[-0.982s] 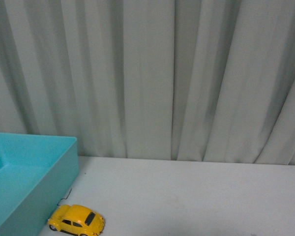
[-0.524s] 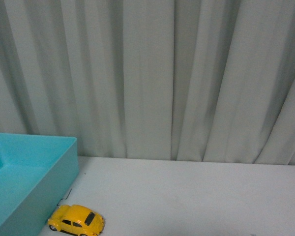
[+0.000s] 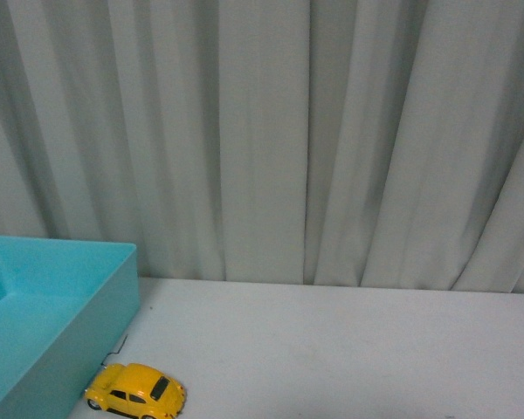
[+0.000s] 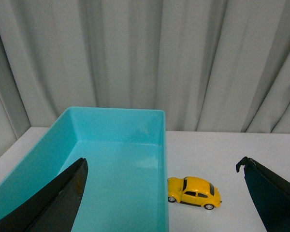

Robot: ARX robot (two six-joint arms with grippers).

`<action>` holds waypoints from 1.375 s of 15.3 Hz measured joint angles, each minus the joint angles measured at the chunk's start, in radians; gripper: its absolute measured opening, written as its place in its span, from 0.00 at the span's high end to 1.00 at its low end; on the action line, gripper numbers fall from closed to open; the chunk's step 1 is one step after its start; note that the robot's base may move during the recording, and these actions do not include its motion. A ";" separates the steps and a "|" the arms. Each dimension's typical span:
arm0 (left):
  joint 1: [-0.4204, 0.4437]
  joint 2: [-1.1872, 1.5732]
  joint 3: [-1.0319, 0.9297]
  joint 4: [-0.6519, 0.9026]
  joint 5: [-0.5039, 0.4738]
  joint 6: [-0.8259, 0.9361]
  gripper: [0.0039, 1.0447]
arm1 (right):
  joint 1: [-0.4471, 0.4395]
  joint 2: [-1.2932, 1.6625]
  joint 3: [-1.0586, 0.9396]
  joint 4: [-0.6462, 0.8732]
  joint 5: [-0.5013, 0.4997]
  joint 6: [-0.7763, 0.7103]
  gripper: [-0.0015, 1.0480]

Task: Wind up and store yellow beetle toy

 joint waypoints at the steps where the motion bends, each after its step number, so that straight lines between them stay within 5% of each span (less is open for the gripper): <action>1: 0.000 0.000 0.000 0.000 0.000 0.000 0.06 | 0.000 -0.053 0.001 -0.090 0.001 0.000 0.98; 5: 0.000 0.000 0.000 0.000 0.000 0.000 0.06 | 0.000 -0.168 0.001 -0.176 0.002 0.000 0.96; 10: 0.000 0.000 0.000 -0.002 0.000 0.000 0.06 | 0.000 -0.168 0.001 -0.177 0.001 0.000 0.38; 12: 0.036 0.291 0.158 -0.257 0.178 -0.087 0.06 | 0.000 -0.168 0.001 -0.177 -0.001 0.001 0.15; 13: -0.011 0.425 0.203 -0.175 0.184 -0.106 0.06 | 0.000 -0.168 0.001 -0.177 0.000 0.000 0.07; 17: -0.124 1.117 0.426 0.286 0.140 -0.040 0.06 | 0.000 -0.167 0.001 -0.178 0.002 0.001 0.06; 19: -0.093 1.448 0.626 0.282 0.164 0.098 0.06 | 0.000 -0.167 0.001 -0.177 0.002 0.000 0.06; 21: -0.067 1.654 0.880 0.118 0.267 0.356 0.06 | 0.000 -0.167 0.001 -0.177 0.002 0.001 0.06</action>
